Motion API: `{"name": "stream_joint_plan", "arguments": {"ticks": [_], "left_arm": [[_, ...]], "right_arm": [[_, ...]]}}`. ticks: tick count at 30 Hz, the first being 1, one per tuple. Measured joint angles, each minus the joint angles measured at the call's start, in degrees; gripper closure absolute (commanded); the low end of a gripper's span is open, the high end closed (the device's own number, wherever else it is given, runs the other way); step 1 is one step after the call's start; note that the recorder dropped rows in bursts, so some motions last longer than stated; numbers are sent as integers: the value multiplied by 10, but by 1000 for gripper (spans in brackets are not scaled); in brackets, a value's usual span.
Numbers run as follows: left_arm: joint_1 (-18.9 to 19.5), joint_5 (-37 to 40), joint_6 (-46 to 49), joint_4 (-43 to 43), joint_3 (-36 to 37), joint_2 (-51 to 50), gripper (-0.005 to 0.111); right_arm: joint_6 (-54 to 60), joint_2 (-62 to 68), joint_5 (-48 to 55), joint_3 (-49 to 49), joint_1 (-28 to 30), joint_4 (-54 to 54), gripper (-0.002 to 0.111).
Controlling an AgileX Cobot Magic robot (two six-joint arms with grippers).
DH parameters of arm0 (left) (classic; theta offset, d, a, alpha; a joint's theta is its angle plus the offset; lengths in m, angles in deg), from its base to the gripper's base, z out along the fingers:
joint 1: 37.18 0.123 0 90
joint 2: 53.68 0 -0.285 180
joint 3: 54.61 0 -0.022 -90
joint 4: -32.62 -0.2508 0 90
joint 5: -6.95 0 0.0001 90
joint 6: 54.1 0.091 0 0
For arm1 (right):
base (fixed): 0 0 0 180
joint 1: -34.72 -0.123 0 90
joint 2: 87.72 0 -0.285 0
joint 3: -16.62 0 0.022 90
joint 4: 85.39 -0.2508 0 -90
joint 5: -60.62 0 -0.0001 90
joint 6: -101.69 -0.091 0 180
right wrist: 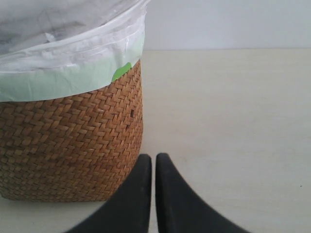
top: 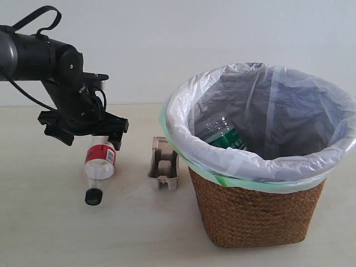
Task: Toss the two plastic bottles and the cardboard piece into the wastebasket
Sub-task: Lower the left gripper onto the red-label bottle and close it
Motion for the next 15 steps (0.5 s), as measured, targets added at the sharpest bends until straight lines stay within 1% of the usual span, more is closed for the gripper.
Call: {"name": "stream_joint_plan", "arguments": {"ticks": [10,15], "left_arm": [[0,-12,-6,4,0,-43,10],[0,-13,-15,25,0,-49,10]], "right_arm": [[0,0,0,0,0,0,108],[0,0,0,0,0,0,108]]}}
